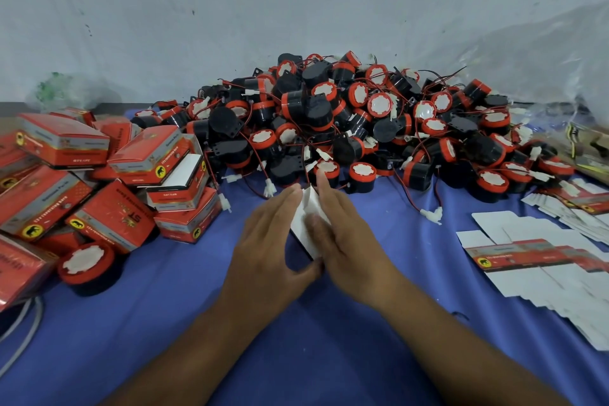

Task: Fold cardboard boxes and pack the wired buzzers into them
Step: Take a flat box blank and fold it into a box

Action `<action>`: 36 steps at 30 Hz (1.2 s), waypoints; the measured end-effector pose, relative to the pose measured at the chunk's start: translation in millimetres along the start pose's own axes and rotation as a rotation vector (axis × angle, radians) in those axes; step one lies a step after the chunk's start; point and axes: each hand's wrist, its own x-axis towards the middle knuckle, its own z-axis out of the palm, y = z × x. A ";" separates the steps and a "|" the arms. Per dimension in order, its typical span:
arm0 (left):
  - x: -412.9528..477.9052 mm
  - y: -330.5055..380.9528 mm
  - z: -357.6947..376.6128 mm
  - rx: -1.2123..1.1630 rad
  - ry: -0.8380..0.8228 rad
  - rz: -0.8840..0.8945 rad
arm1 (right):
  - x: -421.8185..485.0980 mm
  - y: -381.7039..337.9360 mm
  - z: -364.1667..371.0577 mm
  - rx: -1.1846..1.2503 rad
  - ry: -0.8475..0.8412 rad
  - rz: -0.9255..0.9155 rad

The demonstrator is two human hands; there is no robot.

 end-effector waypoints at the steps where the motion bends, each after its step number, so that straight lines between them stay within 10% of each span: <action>1: -0.2 -0.6 0.7 0.004 0.004 -0.003 | 0.0 -0.6 1.3 -0.014 -0.007 -0.009; 7: 0.0 -1.1 1.5 -0.019 -0.012 0.025 | 6.4 3.8 -12.2 0.581 0.036 0.174; 17: -4.3 -39.2 -6.0 -0.135 -0.426 -0.030 | 2.2 15.9 -14.8 -0.315 -0.189 -0.244; 26: 12.1 -40.0 -7.3 0.444 -0.244 0.157 | 10.1 18.1 -25.1 -0.777 0.025 -0.123; 36: -2.4 -48.8 -6.9 -0.464 -0.371 -0.533 | 1.8 14.6 -17.4 -0.361 -0.112 0.185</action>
